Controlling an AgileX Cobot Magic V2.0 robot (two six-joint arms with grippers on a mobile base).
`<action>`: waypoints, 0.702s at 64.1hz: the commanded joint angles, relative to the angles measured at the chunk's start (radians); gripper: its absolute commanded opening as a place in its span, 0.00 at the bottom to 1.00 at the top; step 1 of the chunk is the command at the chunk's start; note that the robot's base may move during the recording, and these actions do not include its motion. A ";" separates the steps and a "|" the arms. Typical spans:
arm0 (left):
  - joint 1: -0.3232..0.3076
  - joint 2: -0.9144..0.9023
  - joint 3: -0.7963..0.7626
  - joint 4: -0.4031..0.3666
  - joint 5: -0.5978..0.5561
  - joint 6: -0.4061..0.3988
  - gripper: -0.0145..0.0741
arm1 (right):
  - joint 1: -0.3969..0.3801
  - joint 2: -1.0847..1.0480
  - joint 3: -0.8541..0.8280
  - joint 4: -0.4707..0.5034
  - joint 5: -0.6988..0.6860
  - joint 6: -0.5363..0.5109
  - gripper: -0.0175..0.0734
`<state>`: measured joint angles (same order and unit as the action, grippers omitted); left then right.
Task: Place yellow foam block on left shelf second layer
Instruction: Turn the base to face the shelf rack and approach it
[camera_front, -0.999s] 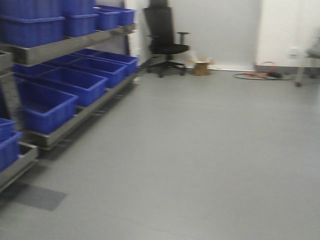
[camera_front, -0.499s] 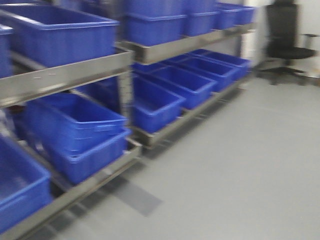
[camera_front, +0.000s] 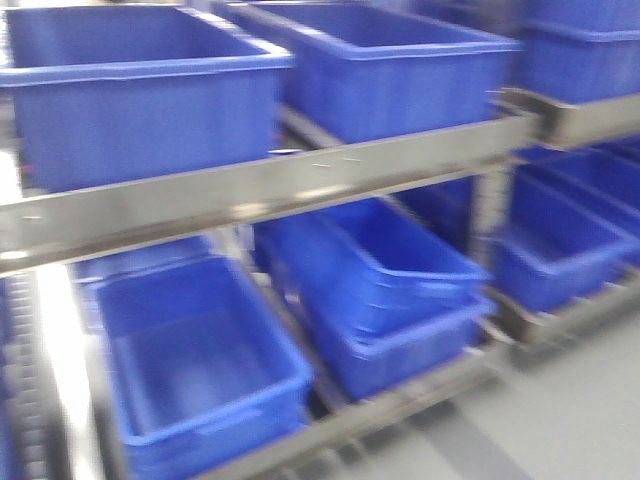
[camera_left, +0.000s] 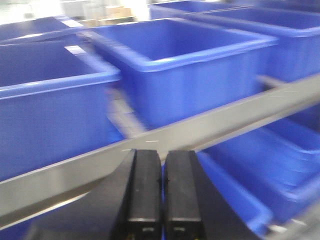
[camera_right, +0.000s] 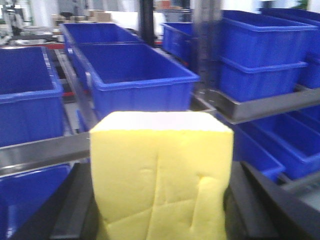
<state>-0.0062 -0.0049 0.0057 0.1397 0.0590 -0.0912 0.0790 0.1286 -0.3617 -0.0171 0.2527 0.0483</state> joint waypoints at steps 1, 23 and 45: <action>-0.004 -0.019 0.023 -0.006 -0.082 -0.005 0.32 | -0.004 0.012 -0.025 -0.007 -0.091 -0.007 0.65; -0.004 -0.019 0.023 -0.006 -0.082 -0.005 0.32 | -0.004 0.012 -0.025 -0.007 -0.091 -0.007 0.65; -0.004 -0.019 0.023 -0.006 -0.082 -0.005 0.32 | -0.004 0.012 -0.025 -0.007 -0.091 -0.007 0.65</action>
<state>-0.0062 -0.0049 0.0057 0.1397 0.0590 -0.0912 0.0790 0.1286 -0.3617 -0.0171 0.2527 0.0483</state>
